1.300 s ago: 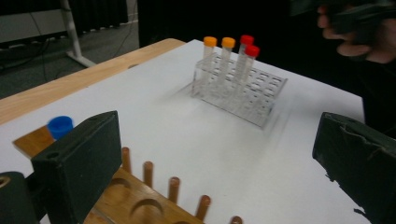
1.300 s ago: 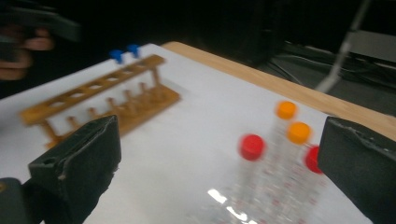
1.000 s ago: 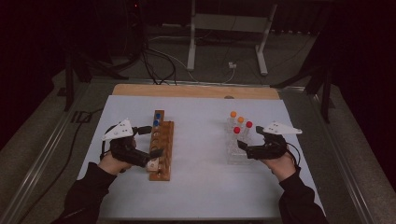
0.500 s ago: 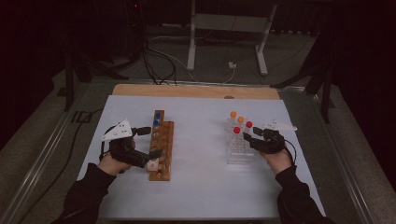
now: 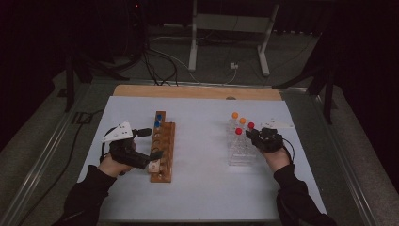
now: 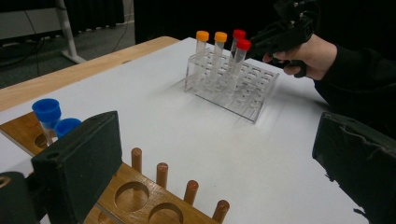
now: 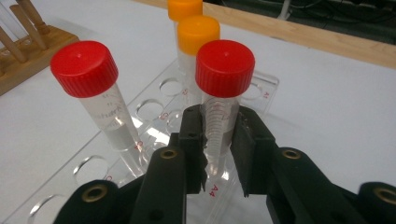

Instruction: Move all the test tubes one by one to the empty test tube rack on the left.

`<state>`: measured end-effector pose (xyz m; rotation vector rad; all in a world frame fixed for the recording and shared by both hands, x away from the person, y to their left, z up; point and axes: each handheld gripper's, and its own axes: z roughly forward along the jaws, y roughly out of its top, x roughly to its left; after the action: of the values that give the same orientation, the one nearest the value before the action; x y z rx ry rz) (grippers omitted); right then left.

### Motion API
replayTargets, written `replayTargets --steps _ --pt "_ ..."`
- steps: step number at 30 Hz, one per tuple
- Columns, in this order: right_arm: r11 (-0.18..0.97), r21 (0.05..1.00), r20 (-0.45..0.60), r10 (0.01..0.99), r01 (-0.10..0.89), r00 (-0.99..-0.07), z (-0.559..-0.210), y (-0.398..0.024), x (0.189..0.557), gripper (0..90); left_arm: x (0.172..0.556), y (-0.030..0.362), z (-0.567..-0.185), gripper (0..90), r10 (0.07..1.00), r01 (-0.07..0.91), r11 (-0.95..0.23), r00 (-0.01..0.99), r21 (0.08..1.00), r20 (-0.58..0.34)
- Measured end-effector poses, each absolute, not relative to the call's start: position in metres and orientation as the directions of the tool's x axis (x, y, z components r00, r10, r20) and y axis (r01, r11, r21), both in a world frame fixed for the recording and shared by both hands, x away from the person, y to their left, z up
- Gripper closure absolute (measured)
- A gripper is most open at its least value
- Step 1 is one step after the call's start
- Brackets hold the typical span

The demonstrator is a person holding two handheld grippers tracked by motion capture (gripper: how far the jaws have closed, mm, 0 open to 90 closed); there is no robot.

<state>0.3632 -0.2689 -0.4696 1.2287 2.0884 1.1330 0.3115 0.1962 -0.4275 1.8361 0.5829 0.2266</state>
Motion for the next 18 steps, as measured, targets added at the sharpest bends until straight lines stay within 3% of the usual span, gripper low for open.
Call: replayTargets --steps 18 --pt "0.28 0.9 -0.073 0.853 0.335 -0.516 -0.412 -0.276 0.331 74.8 0.31 0.194 -0.427 2.5 0.481 0.278 -0.245 0.867 0.929 -0.132"
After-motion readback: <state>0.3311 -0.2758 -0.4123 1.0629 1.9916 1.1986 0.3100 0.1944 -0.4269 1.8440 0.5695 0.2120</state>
